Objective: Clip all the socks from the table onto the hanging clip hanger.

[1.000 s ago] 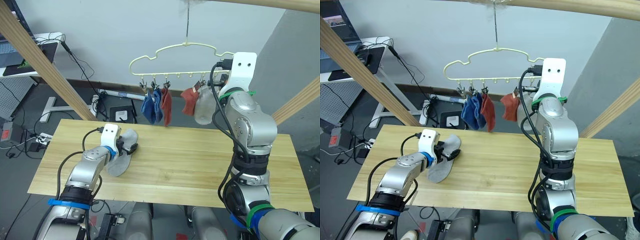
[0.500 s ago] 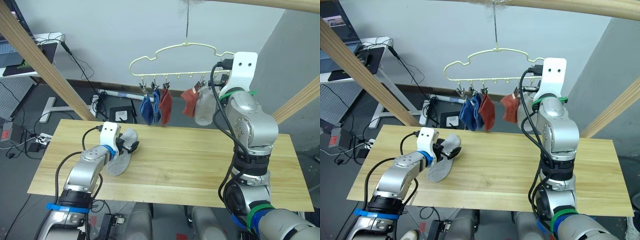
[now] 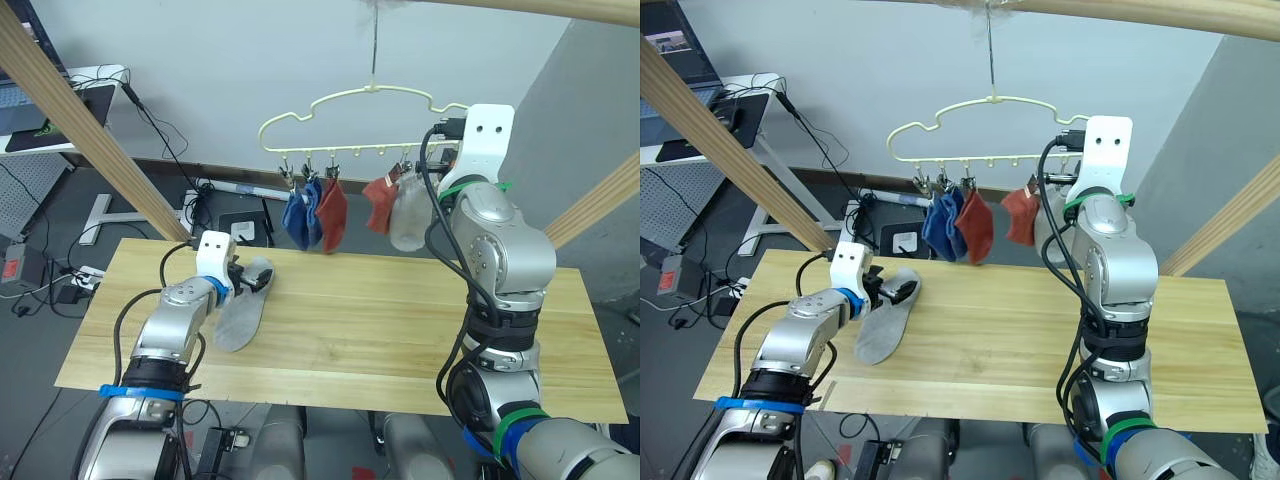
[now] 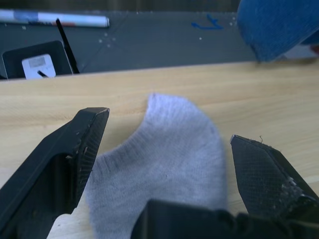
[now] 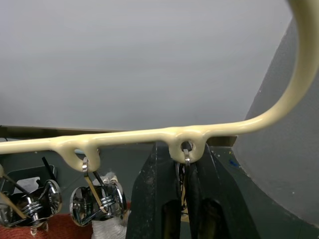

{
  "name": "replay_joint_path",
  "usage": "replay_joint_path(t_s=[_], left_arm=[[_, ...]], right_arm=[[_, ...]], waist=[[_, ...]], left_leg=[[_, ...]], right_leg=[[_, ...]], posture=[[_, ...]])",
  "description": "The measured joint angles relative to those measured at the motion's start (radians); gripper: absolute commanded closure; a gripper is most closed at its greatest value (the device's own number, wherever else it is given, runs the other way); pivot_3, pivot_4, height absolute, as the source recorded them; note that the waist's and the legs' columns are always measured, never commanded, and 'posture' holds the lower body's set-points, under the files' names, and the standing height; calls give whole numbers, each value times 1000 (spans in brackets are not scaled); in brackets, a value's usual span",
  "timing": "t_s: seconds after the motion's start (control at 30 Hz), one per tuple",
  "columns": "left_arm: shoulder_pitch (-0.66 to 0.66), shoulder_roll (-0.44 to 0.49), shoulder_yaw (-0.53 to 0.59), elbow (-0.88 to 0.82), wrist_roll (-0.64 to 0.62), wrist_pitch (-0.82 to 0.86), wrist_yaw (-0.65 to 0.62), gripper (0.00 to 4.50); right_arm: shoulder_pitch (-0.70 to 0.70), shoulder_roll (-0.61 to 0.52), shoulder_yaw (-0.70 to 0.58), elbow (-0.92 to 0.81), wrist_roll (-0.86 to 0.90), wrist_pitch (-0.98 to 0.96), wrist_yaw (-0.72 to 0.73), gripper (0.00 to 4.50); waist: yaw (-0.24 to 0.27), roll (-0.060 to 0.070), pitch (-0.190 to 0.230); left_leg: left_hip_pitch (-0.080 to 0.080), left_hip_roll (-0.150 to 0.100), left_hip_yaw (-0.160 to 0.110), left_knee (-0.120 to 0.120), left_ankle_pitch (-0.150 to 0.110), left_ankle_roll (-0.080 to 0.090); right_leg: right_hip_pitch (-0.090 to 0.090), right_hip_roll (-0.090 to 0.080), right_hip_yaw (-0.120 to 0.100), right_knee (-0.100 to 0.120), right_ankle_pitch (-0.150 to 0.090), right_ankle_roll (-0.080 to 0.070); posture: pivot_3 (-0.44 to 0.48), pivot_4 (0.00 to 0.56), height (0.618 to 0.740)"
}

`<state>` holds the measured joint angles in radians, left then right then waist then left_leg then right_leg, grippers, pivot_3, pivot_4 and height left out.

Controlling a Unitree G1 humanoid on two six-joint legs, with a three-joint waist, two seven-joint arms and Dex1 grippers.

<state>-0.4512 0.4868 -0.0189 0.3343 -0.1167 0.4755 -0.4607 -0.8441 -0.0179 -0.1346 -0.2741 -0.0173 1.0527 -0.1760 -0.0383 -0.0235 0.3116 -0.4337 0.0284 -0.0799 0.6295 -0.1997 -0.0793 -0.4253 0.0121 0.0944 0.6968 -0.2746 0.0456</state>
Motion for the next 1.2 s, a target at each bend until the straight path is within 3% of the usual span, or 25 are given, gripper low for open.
replay_joint_path(t_s=[0.23, 0.27, 0.77, 1.03, 1.2], left_arm=[[-32, -5, -22, 87, 28, -29, -34, 13], [-36, -7, -22, 95, 30, -30, -34, 196], [-25, -12, -47, 85, 51, -23, -54, 4478], [60, -11, -65, -69, 13, 49, -167, 4478], [80, -32, -85, -269, -88, 162, -267, 4478]], right_arm=[[0, -5, 0, -8, 0, 7, 0, 4500], [0, -6, 0, -8, 0, 9, 0, 4500], [1, -7, 0, -23, 0, 18, 0, 4500], [1, -5, 0, -24, 0, 18, 0, 4500], [1, 17, -12, -25, 2, 39, 0, 4500]], waist=[[-5, 0, -1], [-6, -1, -2], [-20, -1, -14], [-19, -1, -14], [-18, -1, -14]], left_leg=[[0, 0, 0, 0, 0, 0], [0, 0, 0, 0, 0, 0], [1, 0, 0, 0, 0, 0], [1, 0, 0, 0, 0, 0], [1, 0, 0, 0, 0, 0]], right_leg=[[0, 0, 0, 0, 0, 0], [0, 0, 0, 0, 0, 0], [0, 0, 0, 1, 0, 0], [0, 0, 1, 1, 0, 0], [0, 0, 0, 1, 0, 0]], posture=[[1, 250, 740], [1, 250, 740], [6, 246, 740], [4, 243, 740], [6, 249, 740]])
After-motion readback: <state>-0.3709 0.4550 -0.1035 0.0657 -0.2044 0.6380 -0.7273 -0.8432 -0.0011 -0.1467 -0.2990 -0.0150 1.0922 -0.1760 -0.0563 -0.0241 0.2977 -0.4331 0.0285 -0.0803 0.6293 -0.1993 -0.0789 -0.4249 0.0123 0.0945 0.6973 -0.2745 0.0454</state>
